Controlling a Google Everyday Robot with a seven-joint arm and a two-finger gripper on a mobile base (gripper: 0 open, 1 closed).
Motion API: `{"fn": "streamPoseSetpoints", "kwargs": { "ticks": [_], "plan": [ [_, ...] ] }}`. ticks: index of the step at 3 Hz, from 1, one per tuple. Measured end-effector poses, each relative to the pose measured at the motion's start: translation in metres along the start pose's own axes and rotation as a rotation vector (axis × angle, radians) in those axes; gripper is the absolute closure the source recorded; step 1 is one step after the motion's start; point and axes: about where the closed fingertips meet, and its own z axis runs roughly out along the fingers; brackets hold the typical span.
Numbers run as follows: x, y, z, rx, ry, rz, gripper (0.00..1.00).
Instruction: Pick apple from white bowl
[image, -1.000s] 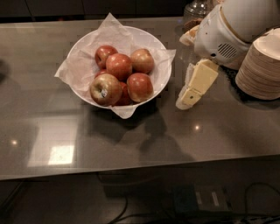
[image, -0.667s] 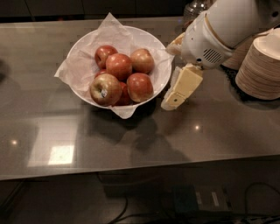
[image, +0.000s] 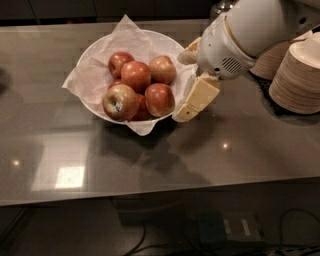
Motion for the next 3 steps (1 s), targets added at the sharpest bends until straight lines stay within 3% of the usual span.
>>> {"fn": "streamPoseSetpoints", "kwargs": {
  "ticks": [3],
  "plan": [
    [-0.01,-0.009,0.017,-0.055,-0.188,-0.062,0.22]
  ]
}}
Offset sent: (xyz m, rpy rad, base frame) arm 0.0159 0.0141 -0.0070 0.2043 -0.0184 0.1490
